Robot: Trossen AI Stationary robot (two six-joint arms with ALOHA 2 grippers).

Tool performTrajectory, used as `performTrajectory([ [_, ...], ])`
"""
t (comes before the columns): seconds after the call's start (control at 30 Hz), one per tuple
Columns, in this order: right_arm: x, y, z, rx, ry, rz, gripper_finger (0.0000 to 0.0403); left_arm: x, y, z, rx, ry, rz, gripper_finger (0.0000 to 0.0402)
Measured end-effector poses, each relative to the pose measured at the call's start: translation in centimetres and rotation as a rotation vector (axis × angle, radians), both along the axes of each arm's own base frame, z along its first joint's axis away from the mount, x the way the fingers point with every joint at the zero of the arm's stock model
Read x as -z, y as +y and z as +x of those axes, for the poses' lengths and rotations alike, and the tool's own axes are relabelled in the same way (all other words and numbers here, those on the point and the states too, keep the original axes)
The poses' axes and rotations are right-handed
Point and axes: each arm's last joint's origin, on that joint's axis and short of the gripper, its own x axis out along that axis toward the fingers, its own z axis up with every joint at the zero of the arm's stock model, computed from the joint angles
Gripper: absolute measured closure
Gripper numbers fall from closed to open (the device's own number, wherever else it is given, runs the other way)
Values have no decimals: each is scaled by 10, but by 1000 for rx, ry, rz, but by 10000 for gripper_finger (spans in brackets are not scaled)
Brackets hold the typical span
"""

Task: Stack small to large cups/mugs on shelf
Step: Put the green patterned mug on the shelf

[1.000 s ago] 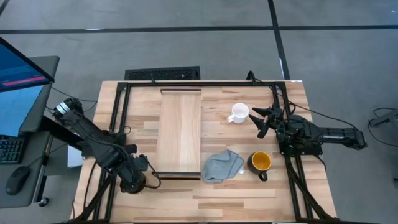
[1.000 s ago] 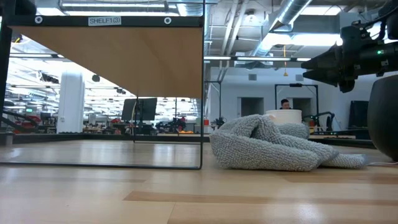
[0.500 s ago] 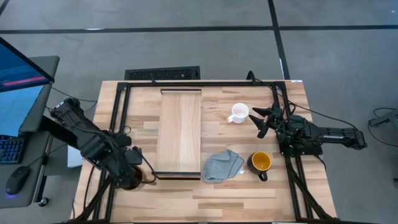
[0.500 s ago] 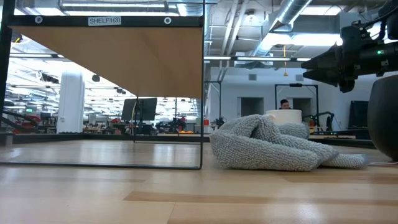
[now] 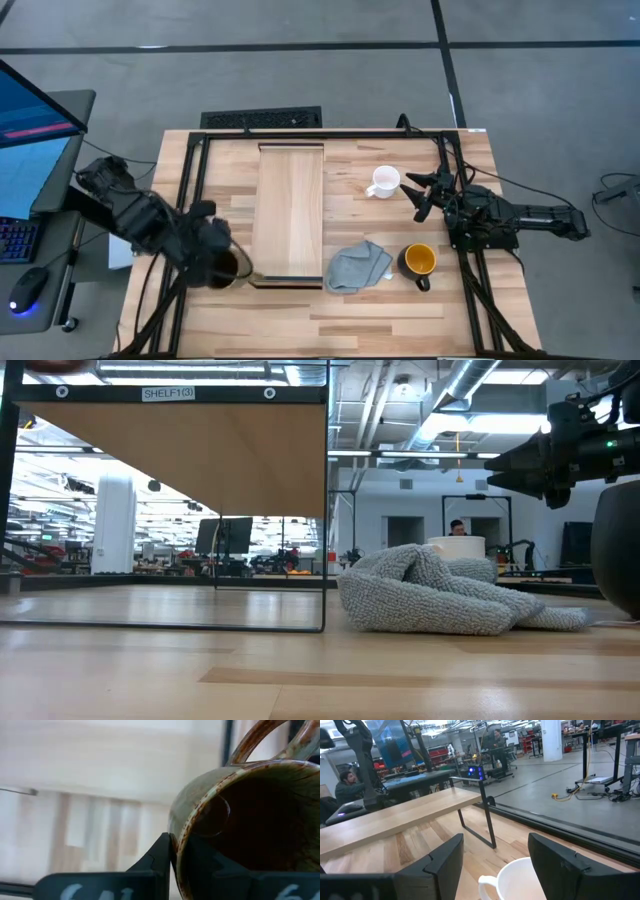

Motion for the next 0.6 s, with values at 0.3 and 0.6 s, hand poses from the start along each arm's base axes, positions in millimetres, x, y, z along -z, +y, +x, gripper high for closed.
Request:
performTrajectory([
  [0.3,0,0,0,0,0,0,158,-1,50,25,-106,-11,146,379],
  [0.6,0,0,0,3,-6,10,158,-7,112,52,-49,-81,194,379],
])
